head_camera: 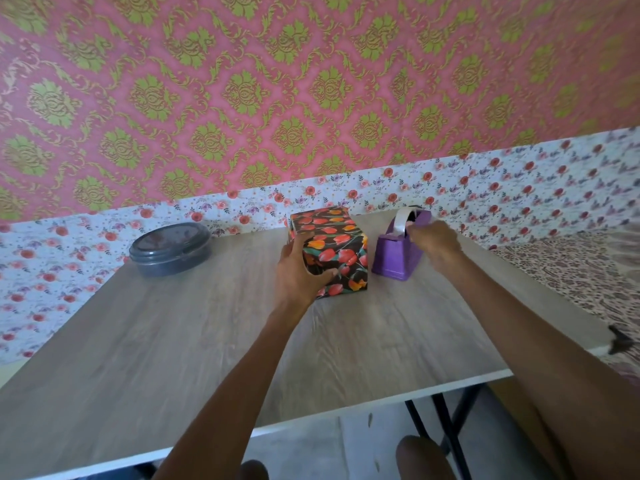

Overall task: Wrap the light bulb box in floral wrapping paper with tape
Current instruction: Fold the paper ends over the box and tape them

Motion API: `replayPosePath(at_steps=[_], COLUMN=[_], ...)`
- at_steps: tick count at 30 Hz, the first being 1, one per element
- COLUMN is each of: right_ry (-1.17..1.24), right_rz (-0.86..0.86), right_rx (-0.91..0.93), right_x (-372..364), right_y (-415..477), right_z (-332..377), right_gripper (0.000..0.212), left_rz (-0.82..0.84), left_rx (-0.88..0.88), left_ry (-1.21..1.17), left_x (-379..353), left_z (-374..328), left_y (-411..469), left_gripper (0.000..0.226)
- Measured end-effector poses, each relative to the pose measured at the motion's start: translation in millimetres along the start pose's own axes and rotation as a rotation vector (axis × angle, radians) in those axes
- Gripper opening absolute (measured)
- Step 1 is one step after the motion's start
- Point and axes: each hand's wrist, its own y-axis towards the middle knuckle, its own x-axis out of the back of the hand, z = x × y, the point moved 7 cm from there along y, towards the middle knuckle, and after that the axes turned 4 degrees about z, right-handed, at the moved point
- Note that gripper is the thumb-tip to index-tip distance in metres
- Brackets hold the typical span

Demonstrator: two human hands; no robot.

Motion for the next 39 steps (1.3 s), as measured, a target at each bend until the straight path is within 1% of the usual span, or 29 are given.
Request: replayPosePath(at_steps=[1, 2, 3, 4, 5, 6, 7, 10, 12, 14, 17, 18, 20, 21, 23, 25, 26, 27, 29, 30, 31, 34, 35, 37, 38, 39], right_ry=[0.131, 0.222, 0.257, 0.266, 0.258, 0.248, 0.242, 0.245, 0.191, 0.191, 0.262, 0.299, 0.383, 0.392, 0.294, 0.229, 0.159, 0.092, 0.032, 0.027, 0.048, 0.164, 0.217, 0.310, 0.344, 0.393], right_rz=[0.166, 0.282, 0.357, 0.388, 0.395, 0.379, 0.332, 0.184, 0.142, 0.189, 0.413, 0.450, 0.448, 0.441, 0.420, 0.409, 0.398, 0.387, 0.388, 0.408, 0.416, 0.422, 0.429, 0.447, 0.443, 0.419], right_rx=[-0.105, -0.184, -0.232, -0.246, -0.247, -0.242, -0.229, -0.148, -0.089, -0.094, -0.196, -0.229, -0.271, -0.287, -0.375, -0.465, -0.470, -0.455, -0.417, -0.402, -0.383, -0.370, -0.370, -0.341, -0.307, -0.264], right_x=[-12.2, -20.7, -28.1, -33.8, -38.7, -42.0, -43.2, -35.5, -24.3, -13.0, -5.2, -4.2, -2.0, -3.0, -4.4, -6.6, -6.3, -4.3, -4.6, -6.6, -9.2, -12.8, -15.3, -19.5, -17.5, -13.5], right_y=[-0.3, -4.8, -8.8, -9.8, -8.5, -6.3, -3.7, -2.0, -4.9, -8.1, -22.0, -24.7, -26.1, -26.3, -28.8, -28.6, -24.9, -21.5, -13.2, -13.3, -12.7, -14.0, -7.9, -1.7, -3.7, -11.2], right_z=[-4.1, -6.3, -8.0, -8.0, -7.7, -7.0, -7.2, -8.5, -10.6, -15.1, -17.4, -15.9, -9.1, -3.4, 1.2, -1.4, -1.3, -2.0, -5.3, -4.8, -3.2, -2.7, -3.9, -5.3, -3.5, 0.8], right_gripper=[0.035, 0.033, 0.031, 0.028, 0.029, 0.034, 0.040, 0.046, 0.049, 0.053, 0.056, 0.056, 0.052, 0.043, 0.013, 0.014, 0.012, 0.016, 0.042, 0.047, 0.046, 0.022, 0.020, 0.028, 0.023, 0.011], left_rz=[0.004, 0.007, 0.009, 0.009, 0.011, 0.012, 0.015, 0.012, 0.011, 0.010, 0.011, 0.012, 0.016, 0.019, 0.015, 0.017, 0.020, 0.024, 0.029, 0.032, 0.034, 0.033, 0.032, 0.028, 0.025, 0.023], left_rx=[0.001, -0.001, 0.001, 0.004, 0.007, 0.010, 0.013, 0.012, 0.000, -0.009, -0.006, 0.000, 0.012, 0.014, 0.005, 0.006, 0.010, 0.011, 0.013, 0.015, 0.016, 0.021, 0.021, 0.017, 0.016, 0.015], left_ry=[-0.006, -0.010, -0.010, -0.009, -0.011, -0.013, -0.013, -0.017, -0.029, -0.035, -0.044, -0.042, -0.041, -0.041, -0.040, -0.026, -0.021, -0.022, -0.028, -0.030, -0.033, -0.035, -0.032, -0.035, -0.038, -0.039], left_x=[-0.5, -0.9, -1.5, -1.9, -2.3, -2.2, -2.4, -2.3, -2.0, -2.1, -1.5, -1.4, -1.6, -1.2, -0.7, 0.1, 0.5, 0.9, 0.5, 0.1, -0.1, 0.3, 0.4, 0.2, 0.3, 0.3], left_z=[0.7, -0.1, 0.5, 0.9, 1.4, 1.7, 1.5, 1.4, 1.1, 1.1, -0.4, 0.2, 0.6, 0.4, -1.7, -3.6, -4.8, -5.9, -7.1, -7.6, -7.7, -6.9, -6.7, -6.0, -5.7, -5.5], left_y=[-0.5, -0.8, -0.9, -0.9, -0.8, -0.7, -0.4, -0.6, -1.4, -1.8, -1.2, -0.7, -0.2, -0.1, -1.3, -3.6, -4.0, -4.6, -5.4, -5.8, -6.3, -6.6, -6.6, -6.4, -6.6, -6.7], left_gripper=[0.088, 0.088, 0.088, 0.088, 0.088, 0.088, 0.088, 0.086, 0.085, 0.084, 0.084, 0.084, 0.085, 0.085, 0.085, 0.084, 0.084, 0.084, 0.084, 0.084, 0.085, 0.085, 0.085, 0.084, 0.084, 0.084])
